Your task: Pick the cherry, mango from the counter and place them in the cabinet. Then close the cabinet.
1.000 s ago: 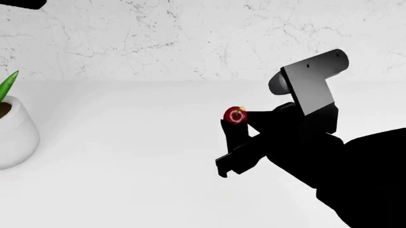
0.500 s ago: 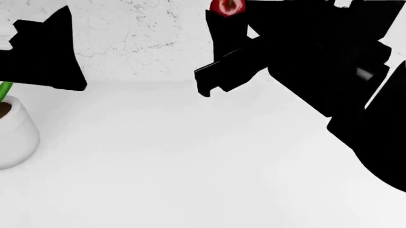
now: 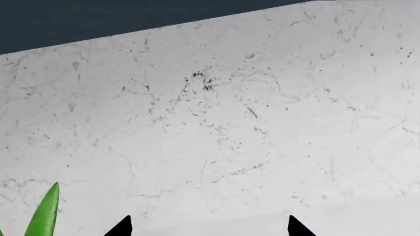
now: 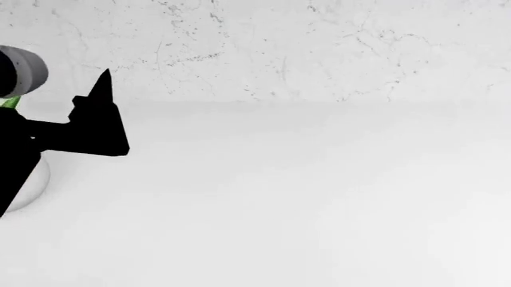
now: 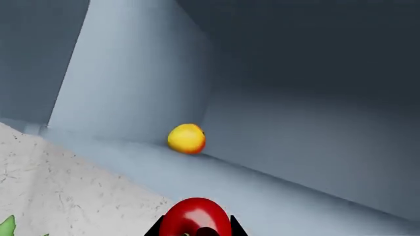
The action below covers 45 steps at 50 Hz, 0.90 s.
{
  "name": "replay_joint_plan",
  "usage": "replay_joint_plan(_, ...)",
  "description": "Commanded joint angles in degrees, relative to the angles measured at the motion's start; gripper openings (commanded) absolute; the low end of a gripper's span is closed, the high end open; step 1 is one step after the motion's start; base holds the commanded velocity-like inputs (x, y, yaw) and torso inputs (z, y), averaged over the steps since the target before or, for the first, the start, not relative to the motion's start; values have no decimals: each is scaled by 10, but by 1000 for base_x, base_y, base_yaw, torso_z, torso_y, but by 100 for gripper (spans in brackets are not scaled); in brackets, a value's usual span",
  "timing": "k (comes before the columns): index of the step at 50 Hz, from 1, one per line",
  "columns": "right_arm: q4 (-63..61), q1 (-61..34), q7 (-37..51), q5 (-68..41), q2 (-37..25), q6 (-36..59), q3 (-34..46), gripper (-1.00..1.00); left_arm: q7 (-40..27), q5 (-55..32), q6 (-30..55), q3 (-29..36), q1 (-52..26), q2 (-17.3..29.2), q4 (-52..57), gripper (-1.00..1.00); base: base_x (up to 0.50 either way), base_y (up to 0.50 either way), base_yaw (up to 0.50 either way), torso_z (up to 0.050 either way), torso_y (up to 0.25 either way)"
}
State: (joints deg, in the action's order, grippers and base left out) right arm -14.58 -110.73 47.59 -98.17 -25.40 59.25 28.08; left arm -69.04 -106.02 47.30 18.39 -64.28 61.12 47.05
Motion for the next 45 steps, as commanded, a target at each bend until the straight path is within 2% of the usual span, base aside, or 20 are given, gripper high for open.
replay_joint_plan(1,66,-87,-64,79,23,10,17,-100,26,37,-15,-13,53,5,10,100,0,0,0,0,0)
replay_joint_plan(13,162,-163,-131,176,31,10,54,-100,25,34,-23,-17,66,9,15,100,0,0,0,0,0)
replay_joint_plan(21,290,-238,-226,280,67,-13,102,-100,24,31,-26,-17,70,9,18,100,0,0,0,0,0)
replay_joint_plan(24,337,-242,-278,366,100,8,70,-100,21,26,-27,-18,70,11,19,100,0,0,0,0,0)
replay_joint_plan(28,417,-242,-384,532,158,32,16,-100,13,14,-28,-18,63,13,21,100,0,0,0,0,0)
replay_joint_plan(35,553,-243,-535,809,247,8,-102,-100,10,10,-33,-22,67,19,23,100,0,0,0,0,0)
replay_joint_plan(37,589,-243,-543,829,254,-12,-113,-100,11,11,-36,-25,72,22,24,100,0,0,0,0,0)
replay_joint_plan(45,700,-243,-516,796,254,-90,-94,-100,21,16,-49,-41,94,35,28,100,0,0,0,0,0)
